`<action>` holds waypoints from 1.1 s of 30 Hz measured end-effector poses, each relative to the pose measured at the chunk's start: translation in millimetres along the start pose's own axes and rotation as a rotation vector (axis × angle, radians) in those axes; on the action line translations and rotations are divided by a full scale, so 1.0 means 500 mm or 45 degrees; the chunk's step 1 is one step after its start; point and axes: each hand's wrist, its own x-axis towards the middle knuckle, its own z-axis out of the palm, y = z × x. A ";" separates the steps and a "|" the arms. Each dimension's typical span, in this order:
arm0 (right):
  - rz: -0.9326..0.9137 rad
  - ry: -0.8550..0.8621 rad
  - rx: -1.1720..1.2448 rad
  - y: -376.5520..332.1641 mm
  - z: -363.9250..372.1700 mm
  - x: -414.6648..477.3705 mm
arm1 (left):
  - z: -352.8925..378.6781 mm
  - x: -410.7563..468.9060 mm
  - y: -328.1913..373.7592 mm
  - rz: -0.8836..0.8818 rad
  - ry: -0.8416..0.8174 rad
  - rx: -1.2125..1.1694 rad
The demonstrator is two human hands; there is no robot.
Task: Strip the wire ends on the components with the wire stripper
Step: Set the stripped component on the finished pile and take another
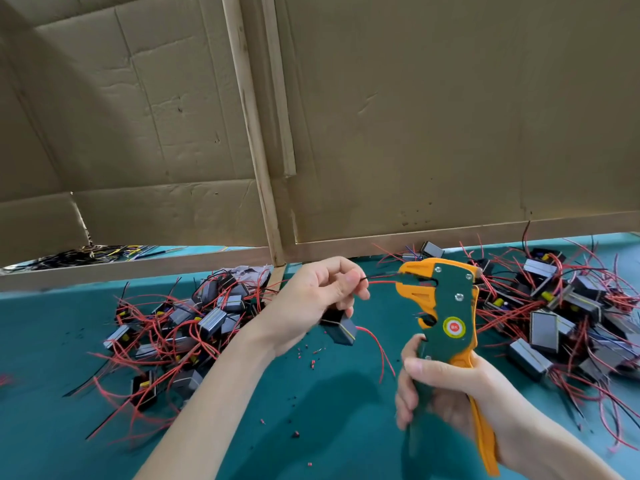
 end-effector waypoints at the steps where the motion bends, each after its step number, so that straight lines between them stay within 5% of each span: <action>1: 0.006 -0.040 0.025 -0.001 -0.003 0.002 | -0.003 0.000 0.001 0.015 0.030 0.023; 11: 0.064 -0.104 0.028 0.008 0.003 -0.006 | 0.001 -0.008 0.027 0.164 0.052 0.205; 33: 0.027 -0.106 -0.061 0.014 -0.012 0.008 | 0.025 -0.013 0.024 0.064 0.066 0.256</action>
